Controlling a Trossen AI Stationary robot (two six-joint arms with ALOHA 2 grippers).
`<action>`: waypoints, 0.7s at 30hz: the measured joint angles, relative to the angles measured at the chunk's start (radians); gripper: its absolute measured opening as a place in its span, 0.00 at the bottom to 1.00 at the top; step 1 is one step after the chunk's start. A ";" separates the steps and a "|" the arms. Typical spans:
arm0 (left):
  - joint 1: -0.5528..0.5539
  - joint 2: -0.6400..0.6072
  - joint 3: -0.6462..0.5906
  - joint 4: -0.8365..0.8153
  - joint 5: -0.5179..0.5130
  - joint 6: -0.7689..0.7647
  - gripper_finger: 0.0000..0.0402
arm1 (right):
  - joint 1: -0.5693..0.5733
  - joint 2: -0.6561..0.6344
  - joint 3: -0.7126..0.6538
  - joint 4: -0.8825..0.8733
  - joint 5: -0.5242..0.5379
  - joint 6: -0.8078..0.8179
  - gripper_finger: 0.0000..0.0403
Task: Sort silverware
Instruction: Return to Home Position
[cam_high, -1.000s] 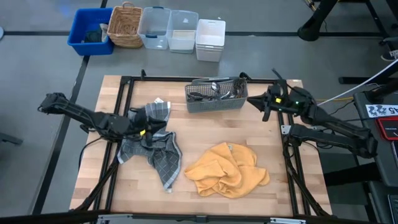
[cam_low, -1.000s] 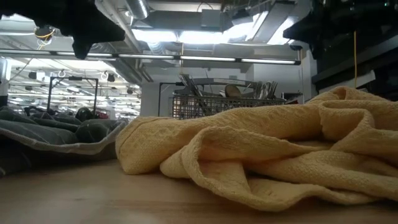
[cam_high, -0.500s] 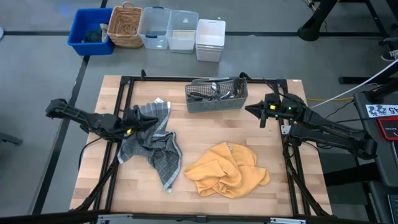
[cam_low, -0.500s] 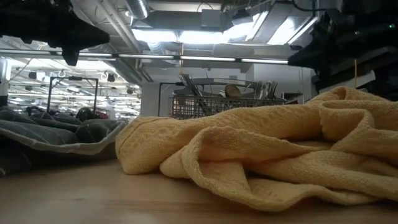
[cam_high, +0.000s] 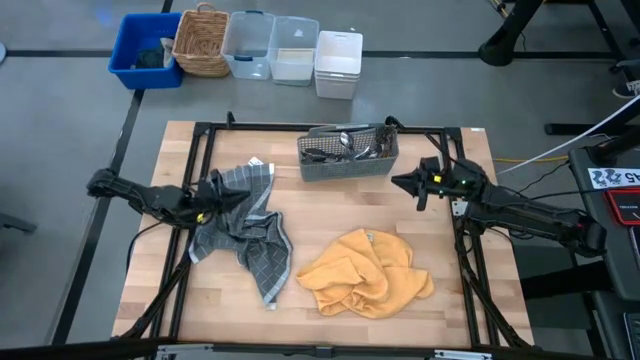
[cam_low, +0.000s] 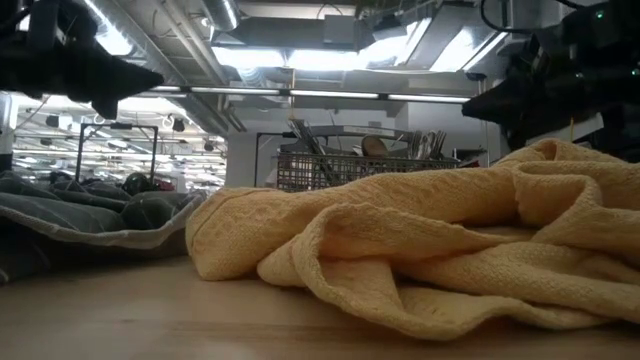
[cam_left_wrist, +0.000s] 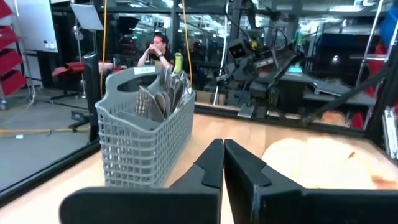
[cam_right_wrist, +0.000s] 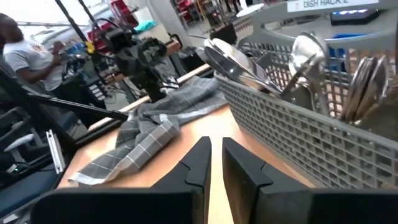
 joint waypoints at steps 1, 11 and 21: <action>0.000 -0.008 -0.006 -0.017 -0.001 0.006 0.00 | 0.000 0.000 -0.007 0.008 -0.002 0.000 0.10; 0.006 -0.012 -0.004 -0.040 0.000 0.039 0.01 | 0.000 0.000 -0.111 -0.010 0.012 0.005 0.10; 0.010 -0.011 -0.004 -0.042 -0.007 0.147 0.01 | 0.000 0.001 -0.169 -0.073 0.009 0.118 0.10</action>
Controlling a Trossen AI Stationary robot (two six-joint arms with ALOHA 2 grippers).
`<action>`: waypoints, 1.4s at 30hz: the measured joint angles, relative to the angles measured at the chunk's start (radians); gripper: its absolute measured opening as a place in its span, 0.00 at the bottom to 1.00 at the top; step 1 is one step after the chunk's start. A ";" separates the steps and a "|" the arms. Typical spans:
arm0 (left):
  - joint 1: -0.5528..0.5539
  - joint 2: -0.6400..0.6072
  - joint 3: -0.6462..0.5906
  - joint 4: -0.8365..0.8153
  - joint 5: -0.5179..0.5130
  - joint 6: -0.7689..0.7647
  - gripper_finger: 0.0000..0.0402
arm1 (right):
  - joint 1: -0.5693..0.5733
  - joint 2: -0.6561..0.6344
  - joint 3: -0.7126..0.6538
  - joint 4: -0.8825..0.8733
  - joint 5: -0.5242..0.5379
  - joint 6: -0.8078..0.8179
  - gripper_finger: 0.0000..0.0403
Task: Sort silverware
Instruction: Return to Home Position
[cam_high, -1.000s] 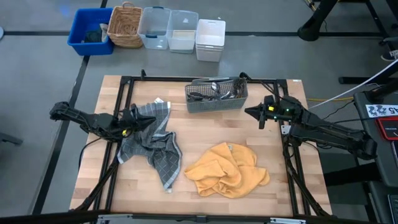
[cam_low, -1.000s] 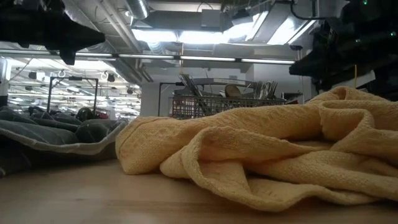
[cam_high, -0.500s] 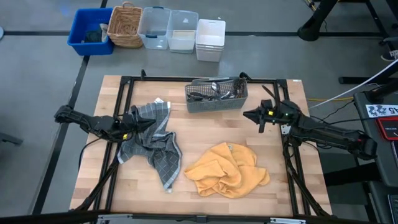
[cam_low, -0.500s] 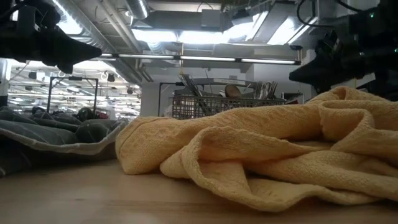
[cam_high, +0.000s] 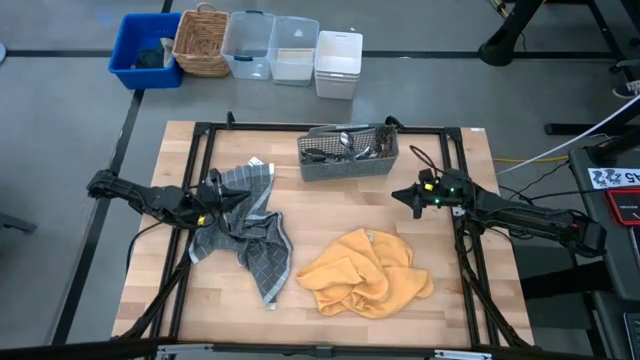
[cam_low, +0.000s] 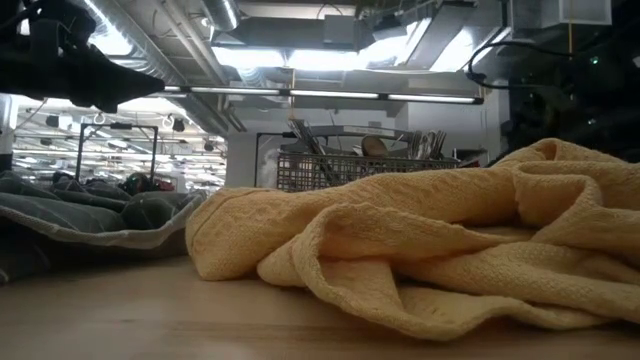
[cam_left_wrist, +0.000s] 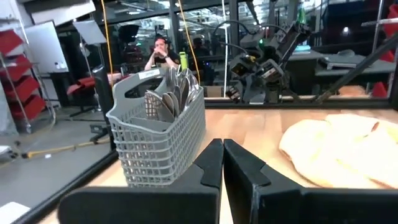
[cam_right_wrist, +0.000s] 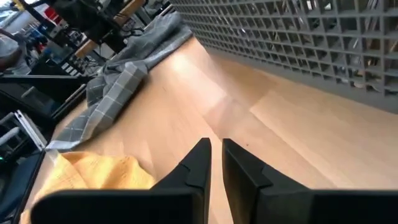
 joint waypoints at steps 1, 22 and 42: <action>0.000 0.000 0.000 0.000 0.000 0.013 0.01 | 0.000 0.000 0.000 0.000 0.007 -0.001 0.10; 0.000 0.000 0.000 -0.001 0.000 0.006 0.01 | 0.000 0.000 -0.002 -0.104 0.107 0.004 0.10; 0.000 -0.022 0.000 0.002 -0.001 0.005 0.01 | 0.158 -0.393 -0.003 -0.103 0.117 0.004 0.10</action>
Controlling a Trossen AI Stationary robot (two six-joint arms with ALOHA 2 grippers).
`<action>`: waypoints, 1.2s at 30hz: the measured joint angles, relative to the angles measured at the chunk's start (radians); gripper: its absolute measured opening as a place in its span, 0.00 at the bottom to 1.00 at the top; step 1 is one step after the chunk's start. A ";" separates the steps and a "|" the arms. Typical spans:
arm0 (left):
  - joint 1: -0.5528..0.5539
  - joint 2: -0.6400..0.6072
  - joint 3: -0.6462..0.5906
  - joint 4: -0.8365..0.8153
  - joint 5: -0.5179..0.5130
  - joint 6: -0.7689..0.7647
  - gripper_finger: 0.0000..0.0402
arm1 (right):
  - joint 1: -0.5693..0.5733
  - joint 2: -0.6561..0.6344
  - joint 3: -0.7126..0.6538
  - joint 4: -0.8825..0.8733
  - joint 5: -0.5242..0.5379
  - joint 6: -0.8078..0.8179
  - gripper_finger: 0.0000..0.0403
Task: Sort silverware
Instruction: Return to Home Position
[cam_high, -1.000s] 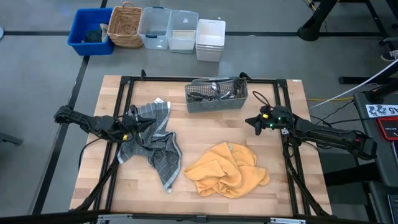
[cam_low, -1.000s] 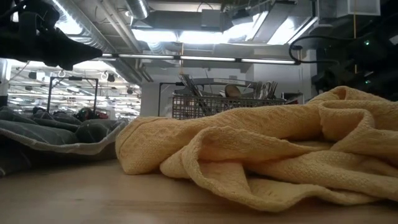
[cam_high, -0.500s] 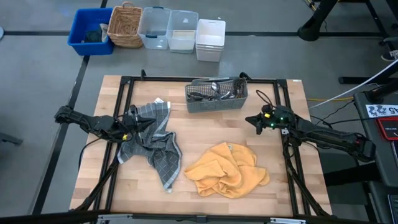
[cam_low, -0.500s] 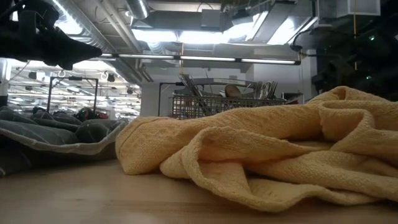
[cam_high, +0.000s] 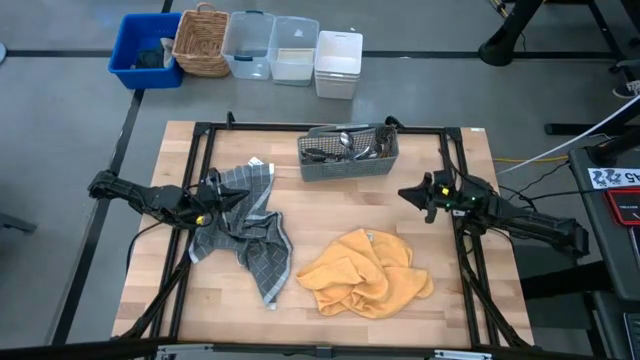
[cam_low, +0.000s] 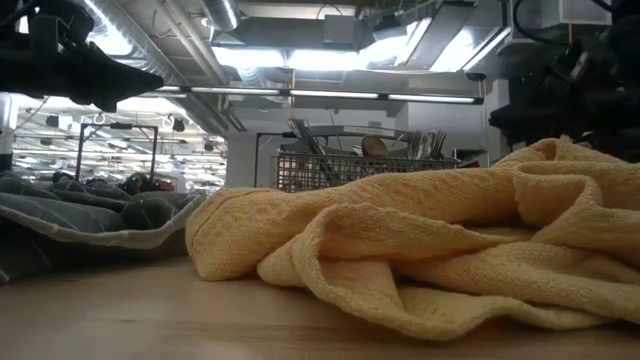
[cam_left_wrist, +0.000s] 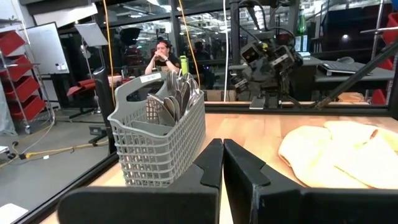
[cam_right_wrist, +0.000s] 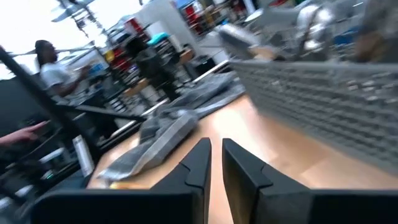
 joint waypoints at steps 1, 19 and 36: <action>0.000 0.000 0.000 0.000 0.000 0.000 0.01 | 0.023 0.000 0.000 0.000 0.000 0.000 0.10; 0.000 0.000 -0.001 0.001 0.000 0.000 0.01 | 0.242 -0.117 -0.001 -0.001 -0.001 0.000 0.10; 0.000 0.000 -0.001 0.001 0.000 0.000 0.01 | 0.242 -0.117 -0.001 0.003 -0.043 -0.095 0.10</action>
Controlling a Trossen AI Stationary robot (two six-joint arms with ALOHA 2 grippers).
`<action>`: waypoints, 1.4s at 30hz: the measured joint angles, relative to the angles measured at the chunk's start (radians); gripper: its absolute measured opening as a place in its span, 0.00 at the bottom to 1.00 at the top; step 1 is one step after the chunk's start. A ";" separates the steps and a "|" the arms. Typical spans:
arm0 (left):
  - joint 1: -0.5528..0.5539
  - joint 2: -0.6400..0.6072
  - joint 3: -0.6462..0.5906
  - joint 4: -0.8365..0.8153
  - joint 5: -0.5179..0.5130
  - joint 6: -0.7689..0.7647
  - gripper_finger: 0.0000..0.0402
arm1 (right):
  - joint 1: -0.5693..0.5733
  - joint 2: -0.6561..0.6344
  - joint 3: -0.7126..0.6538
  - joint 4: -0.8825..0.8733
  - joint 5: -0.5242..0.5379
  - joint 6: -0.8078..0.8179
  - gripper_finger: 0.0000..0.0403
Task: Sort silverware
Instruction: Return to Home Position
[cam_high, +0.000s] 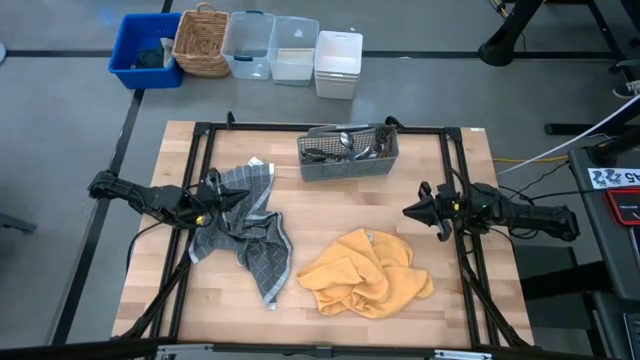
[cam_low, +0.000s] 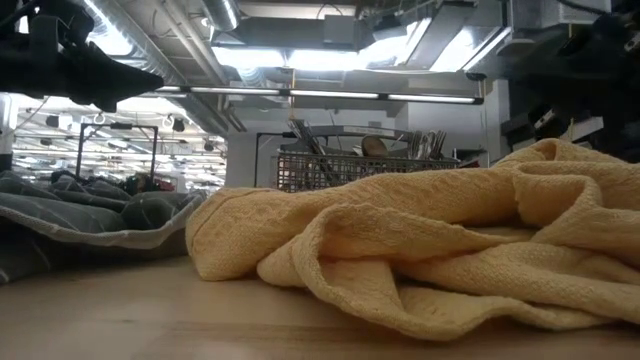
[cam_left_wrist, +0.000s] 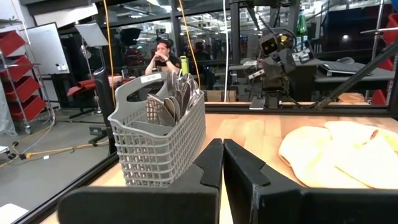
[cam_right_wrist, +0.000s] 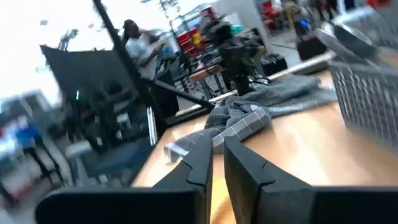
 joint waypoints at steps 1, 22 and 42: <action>0.000 0.000 0.000 0.000 0.000 0.000 0.01 | 0.003 0.000 0.000 0.001 -0.010 -0.051 0.10; 0.000 0.000 0.000 0.000 0.000 0.000 0.01 | 0.104 0.000 0.000 -0.005 0.031 -0.532 0.10; 0.000 0.001 0.000 0.000 0.000 0.000 0.01 | 0.104 0.000 0.000 -0.004 0.031 -0.530 0.10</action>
